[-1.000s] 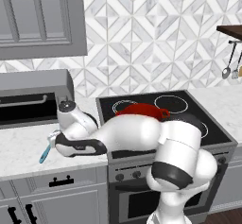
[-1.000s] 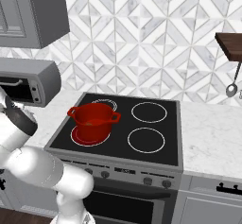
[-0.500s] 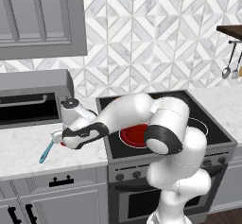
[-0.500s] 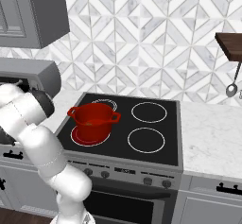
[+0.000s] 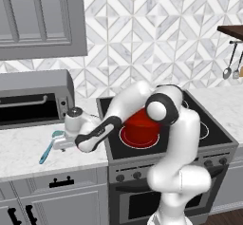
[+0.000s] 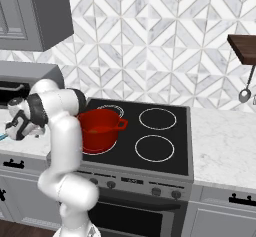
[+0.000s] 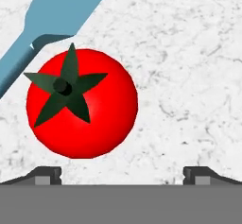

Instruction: Put the avocado and tomato in the pot. Retrieve the spatula and lightly stir the vegetables in the pot.

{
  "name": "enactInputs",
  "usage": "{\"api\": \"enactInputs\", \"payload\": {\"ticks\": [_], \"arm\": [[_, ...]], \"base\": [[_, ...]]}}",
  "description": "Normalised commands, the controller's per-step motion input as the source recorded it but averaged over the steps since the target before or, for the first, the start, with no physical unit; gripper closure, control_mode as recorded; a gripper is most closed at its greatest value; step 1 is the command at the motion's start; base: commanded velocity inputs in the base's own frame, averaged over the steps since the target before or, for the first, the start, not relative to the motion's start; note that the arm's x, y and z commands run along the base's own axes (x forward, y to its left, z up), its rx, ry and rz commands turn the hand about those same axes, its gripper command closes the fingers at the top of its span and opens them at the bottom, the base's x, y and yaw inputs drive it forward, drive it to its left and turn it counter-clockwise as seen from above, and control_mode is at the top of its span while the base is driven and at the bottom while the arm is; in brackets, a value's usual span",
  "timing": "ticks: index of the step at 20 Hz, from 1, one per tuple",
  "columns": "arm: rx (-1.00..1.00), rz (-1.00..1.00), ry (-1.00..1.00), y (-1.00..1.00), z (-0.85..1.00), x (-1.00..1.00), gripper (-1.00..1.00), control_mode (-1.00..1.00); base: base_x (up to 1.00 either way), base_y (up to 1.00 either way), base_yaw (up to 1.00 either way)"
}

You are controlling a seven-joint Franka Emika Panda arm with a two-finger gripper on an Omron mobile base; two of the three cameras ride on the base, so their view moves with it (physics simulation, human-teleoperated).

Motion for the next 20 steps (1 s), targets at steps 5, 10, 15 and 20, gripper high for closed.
{"api": "enactInputs", "payload": {"ticks": [5,10,15,20], "arm": [[0.00,0.00,0.00,0.34,0.00,0.28,-1.00,-1.00],[-0.03,-0.11,0.06,0.05,-0.04,0.54,-1.00,-1.00],[-0.05,-0.16,0.06,0.00,-0.09,0.35,1.00,-1.00],[-0.03,-0.15,0.03,-0.04,-0.09,-0.02,1.00,-1.00]], "base": [[0.00,0.00,0.00],[0.00,0.00,0.00],[0.00,0.00,0.00],[0.00,0.00,0.00]]}}
